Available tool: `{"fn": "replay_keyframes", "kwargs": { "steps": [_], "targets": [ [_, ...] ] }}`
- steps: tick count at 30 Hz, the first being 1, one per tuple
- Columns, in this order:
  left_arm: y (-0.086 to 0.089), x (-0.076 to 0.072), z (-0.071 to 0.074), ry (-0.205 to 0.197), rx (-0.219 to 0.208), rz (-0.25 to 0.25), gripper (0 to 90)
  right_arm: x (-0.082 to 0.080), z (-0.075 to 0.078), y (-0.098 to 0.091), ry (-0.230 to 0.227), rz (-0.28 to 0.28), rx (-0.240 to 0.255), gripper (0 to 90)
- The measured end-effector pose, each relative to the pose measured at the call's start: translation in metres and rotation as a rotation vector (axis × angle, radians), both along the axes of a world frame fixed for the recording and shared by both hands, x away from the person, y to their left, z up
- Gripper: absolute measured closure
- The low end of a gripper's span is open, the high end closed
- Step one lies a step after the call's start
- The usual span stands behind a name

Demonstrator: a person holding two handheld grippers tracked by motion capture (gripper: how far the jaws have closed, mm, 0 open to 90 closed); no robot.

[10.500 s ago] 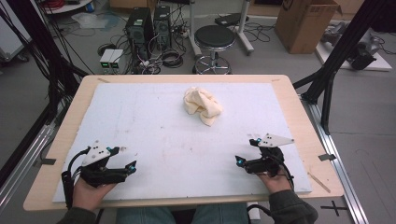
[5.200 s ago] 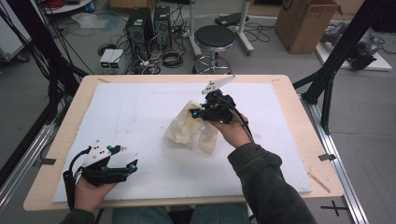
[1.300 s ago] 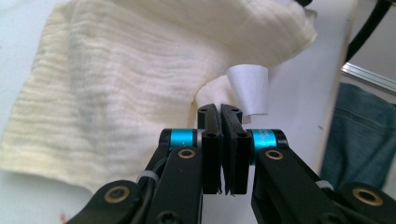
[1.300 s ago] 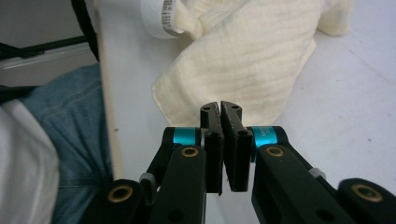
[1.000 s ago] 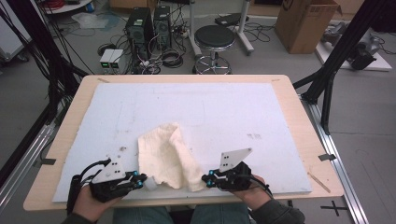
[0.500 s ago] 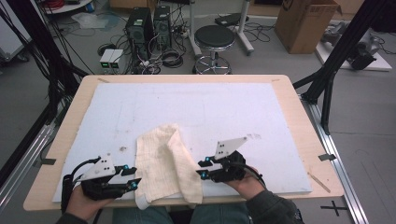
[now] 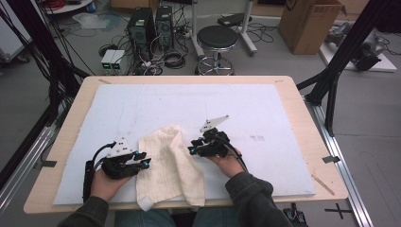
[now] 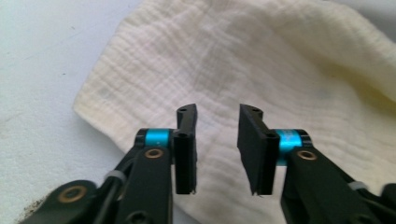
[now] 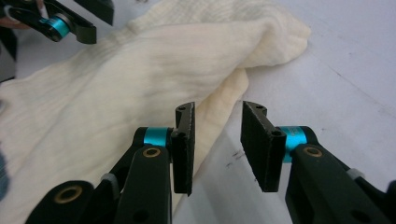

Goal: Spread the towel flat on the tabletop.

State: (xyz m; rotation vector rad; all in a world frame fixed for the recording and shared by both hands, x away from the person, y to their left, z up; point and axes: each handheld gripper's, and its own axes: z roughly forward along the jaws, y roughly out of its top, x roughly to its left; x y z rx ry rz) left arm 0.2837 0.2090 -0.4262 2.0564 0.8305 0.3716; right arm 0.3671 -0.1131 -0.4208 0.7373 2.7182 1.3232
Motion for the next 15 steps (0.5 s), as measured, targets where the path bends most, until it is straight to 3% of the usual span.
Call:
{"fn": "replay_keyframes", "kwargs": {
  "steps": [5, 9, 11, 13, 15],
  "targets": [
    [-0.001, 0.006, -0.010, 0.043, 0.030, 0.009, 72.8, 0.009, -0.015, 0.015, 0.041, -0.001, -0.029, 66.9],
    [-0.002, 0.006, -0.012, 0.048, 0.058, 0.001, 72.7, 0.009, -0.020, 0.025, 0.061, 0.002, -0.044, 70.5],
    [-0.002, 0.007, -0.013, 0.051, 0.074, -0.004, 72.9, 0.008, -0.020, 0.027, 0.041, -0.007, -0.064, 76.3],
    [-0.003, 0.006, -0.014, 0.048, 0.085, -0.009, 73.1, 0.010, -0.021, 0.026, 0.050, -0.004, -0.056, 86.3],
    [-0.003, 0.007, -0.014, 0.047, 0.082, -0.010, 73.2, 0.011, -0.019, 0.024, 0.046, 0.002, -0.063, 88.0]
  ]
}}
